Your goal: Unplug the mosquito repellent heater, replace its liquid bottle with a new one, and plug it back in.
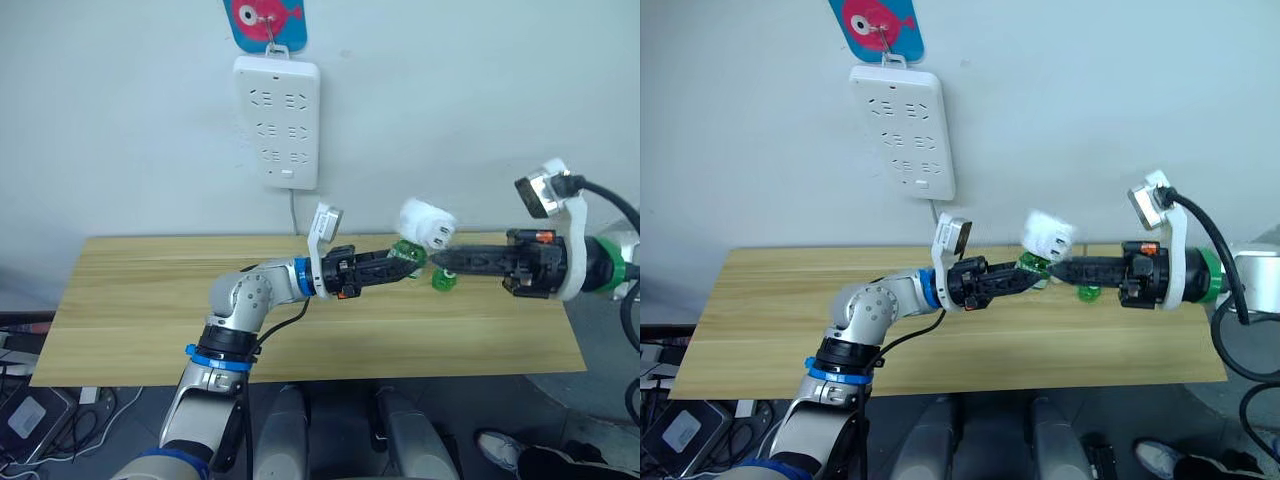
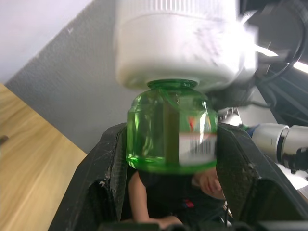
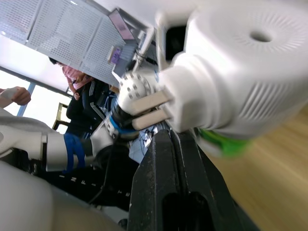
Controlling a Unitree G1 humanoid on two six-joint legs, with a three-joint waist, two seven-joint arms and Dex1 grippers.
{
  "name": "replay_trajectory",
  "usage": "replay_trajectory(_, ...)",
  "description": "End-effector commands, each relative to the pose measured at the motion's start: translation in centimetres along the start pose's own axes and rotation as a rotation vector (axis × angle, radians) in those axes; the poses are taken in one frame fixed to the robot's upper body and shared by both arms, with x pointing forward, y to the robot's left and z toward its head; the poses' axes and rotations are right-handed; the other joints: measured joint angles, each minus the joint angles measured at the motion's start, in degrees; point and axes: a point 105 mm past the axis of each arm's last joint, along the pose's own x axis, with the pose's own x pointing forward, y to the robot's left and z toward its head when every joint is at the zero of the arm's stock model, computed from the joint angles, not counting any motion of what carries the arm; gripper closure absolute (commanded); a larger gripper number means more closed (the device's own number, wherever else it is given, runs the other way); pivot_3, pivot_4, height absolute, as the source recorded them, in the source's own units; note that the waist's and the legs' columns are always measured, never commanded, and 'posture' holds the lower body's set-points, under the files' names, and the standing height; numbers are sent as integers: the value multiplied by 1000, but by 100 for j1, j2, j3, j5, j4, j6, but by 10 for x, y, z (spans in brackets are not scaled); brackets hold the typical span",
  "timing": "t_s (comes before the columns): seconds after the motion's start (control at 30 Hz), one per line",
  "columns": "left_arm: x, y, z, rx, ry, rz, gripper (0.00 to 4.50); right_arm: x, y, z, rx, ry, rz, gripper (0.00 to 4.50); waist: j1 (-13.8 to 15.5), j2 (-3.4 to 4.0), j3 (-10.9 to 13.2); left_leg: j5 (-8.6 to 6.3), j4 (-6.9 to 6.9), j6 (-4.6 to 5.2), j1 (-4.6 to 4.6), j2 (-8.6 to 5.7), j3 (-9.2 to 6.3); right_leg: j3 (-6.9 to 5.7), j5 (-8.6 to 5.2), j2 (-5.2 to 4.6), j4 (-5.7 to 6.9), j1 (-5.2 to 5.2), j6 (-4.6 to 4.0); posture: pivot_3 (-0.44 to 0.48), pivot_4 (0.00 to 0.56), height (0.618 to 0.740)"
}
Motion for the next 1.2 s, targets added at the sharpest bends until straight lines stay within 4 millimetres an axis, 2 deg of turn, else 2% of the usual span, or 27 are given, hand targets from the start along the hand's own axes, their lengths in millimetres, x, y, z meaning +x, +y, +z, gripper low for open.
replay_trajectory(0.03,5,-5,-3,11,18,-25,2090,0,9,11,-30,-28,32,4481,1,0,0,0,-1,0,0,-1,-1,0,0,-1,0,0,0,103,297,740)
replay_trajectory(0.17,4,-5,-1,12,12,-18,2090,-2,11,0,-19,28,37,4481,12,0,0,0,-2,0,-1,-9,-1,-1,0,-10,0,0,0,112,298,740)
replay_trajectory(0.27,2,-5,0,12,10,-14,2090,-7,15,-16,-9,105,23,4481,20,0,0,-1,-3,1,-2,-15,-2,-2,-1,-17,1,0,1,115,298,740)
replay_trajectory(0.33,0,-6,1,10,12,-19,2090,-14,11,-30,-45,183,-38,4481,22,0,0,-1,-3,1,-3,-17,-5,-6,-2,-19,1,0,3,116,299,740)
replay_trajectory(0.4,-4,-9,1,14,34,-40,2090,-26,-3,-40,-129,254,-152,4481,20,0,0,-1,-4,1,-3,-19,-5,-6,-2,-20,1,0,4,116,299,740)
replay_trajectory(0.5,-15,-17,-5,29,128,-104,2090,-55,-44,-38,-436,340,-367,3886,15,2,-1,0,-4,0,0,-20,-5,-10,-5,-19,0,-2,8,108,297,740)
replay_trajectory(0.6,-30,-25,-13,19,240,-164,2090,-76,-62,-33,-813,459,-364,2870,-13,2,-1,0,-3,-1,6,-21,4,-5,-8,-19,-5,-2,13,94,293,740)
replay_trajectory(0.67,-37,-27,-18,14,298,-191,2090,-80,-66,-27,-970,462,-339,2116,-61,3,-1,0,-3,-1,10,-20,8,-3,-8,-20,-5,0,13,94,293,740)
replay_trajectory(0.77,-48,-28,-24,11,388,-223,2090,-67,-59,-13,-1263,414,-218,1099,-154,2,-1,1,-2,-2,11,-18,6,-2,-7,-20,-1,3,12,81,292,740)
replay_trajectory(0.87,-52,-26,-29,0,464,-254,2090,-42,-44,-19,-1501,425,21,38,-178,3,-1,1,-4,-1,14,-19,7,0,-7,-20,4,3,11,78,293,740)
replay_trajectory(0.93,-51,-26,-33,-2,506,-269,2090,-26,-37,-22,-1622,407,137,38,-197,1,1,1,-5,0,14,-18,3,0,-7,-19,6,4,11,80,297,740)
replay_trajectory(1.03,-50,-28,-37,-8,548,-291,2090,-12,-31,-26,-1718,406,261,38,-198,1,1,1,-5,0,11,-23,0,-1,-2,-25,11,4,4,84,301,740)
replay_trajectory(1.2,-49,-28,-39,-10,586,-310,2090,3,-17,-30,-1799,370,420,38,-167,1,1,0,-4,1,10,-29,-5,-6,10,-36,16,5,-17,87,303,740)
